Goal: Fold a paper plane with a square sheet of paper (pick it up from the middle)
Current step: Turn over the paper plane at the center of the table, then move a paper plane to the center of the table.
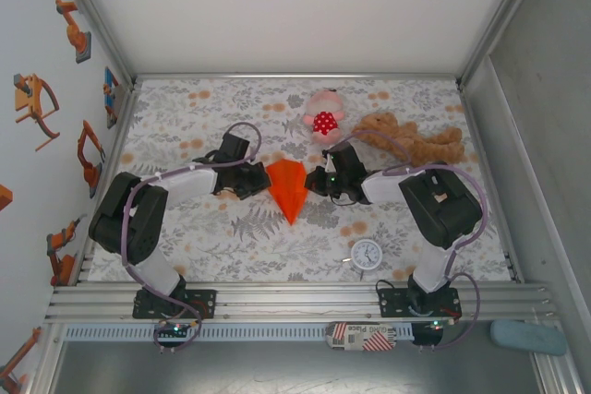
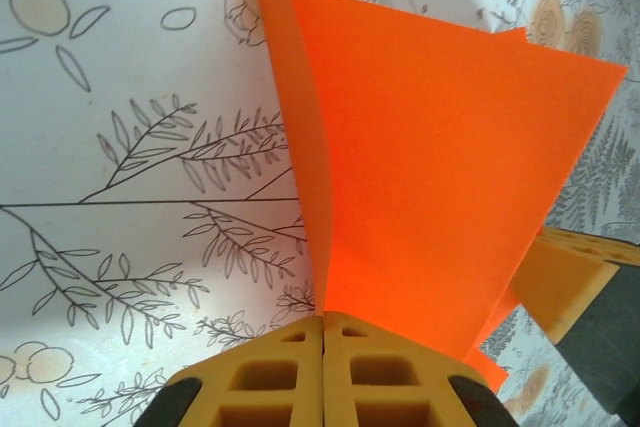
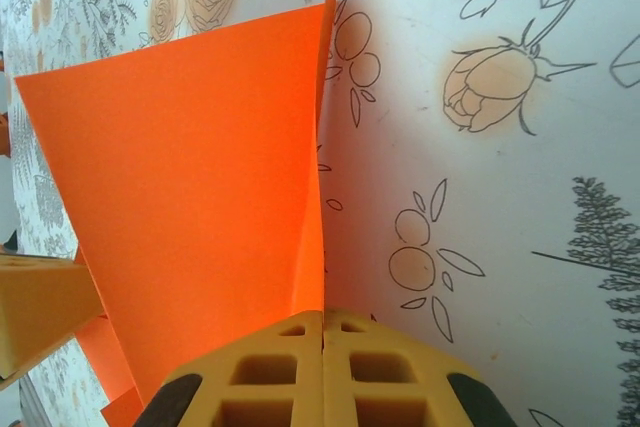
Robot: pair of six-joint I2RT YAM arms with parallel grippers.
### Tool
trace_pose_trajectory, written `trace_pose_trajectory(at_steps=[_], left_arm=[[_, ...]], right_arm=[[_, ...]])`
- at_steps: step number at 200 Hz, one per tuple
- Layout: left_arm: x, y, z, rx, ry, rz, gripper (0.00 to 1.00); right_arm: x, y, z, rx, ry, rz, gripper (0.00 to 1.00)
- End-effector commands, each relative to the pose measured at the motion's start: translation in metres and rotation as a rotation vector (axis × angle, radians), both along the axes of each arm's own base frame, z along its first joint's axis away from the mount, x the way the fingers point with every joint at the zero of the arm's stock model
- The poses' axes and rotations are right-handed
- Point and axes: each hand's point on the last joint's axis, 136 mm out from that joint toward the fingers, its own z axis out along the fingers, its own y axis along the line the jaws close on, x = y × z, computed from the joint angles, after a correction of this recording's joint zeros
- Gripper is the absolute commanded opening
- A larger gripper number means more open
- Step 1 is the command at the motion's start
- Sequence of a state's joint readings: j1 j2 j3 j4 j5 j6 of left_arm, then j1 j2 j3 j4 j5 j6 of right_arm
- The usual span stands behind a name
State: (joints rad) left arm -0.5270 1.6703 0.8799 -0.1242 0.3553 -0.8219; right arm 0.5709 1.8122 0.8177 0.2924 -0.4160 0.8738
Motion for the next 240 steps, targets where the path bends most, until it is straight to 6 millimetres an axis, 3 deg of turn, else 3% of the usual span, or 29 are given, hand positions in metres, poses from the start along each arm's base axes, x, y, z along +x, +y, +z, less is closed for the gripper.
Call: trace_pose_trajectory(at_steps=[1,35,57,98,125,164,240], left_arm=[[-0.001,0.006,-0.002,0.013,-0.011,0.007,0.08],[-0.002,0.005,-0.007,0.009,-0.005,0.006,0.08],[-0.001,0.000,-0.006,-0.016,-0.006,-0.001,0.08],[0.002,-0.005,0.001,-0.043,-0.019,-0.007,0.08],[0.001,-0.006,-0.001,-0.047,-0.018,-0.007,0.09],[0.001,-0.006,-0.003,-0.050,-0.019,-0.010,0.09],[-0.002,-0.008,-0.005,-0.059,-0.010,-0.022,0.09]], right_arm=[[0.001,-0.009,-0.004,-0.035,-0.009,-0.020,0.00],[0.000,-0.010,-0.009,-0.047,0.004,-0.020,0.00],[0.000,-0.008,-0.002,-0.037,0.002,-0.007,0.00],[-0.003,-0.016,0.035,-0.107,-0.061,-0.003,0.27],[-0.016,-0.015,0.047,-0.194,-0.090,0.019,0.40],[-0.036,0.010,0.044,-0.289,-0.108,0.093,0.45],[-0.044,0.047,0.022,-0.326,-0.075,0.187,0.48]])
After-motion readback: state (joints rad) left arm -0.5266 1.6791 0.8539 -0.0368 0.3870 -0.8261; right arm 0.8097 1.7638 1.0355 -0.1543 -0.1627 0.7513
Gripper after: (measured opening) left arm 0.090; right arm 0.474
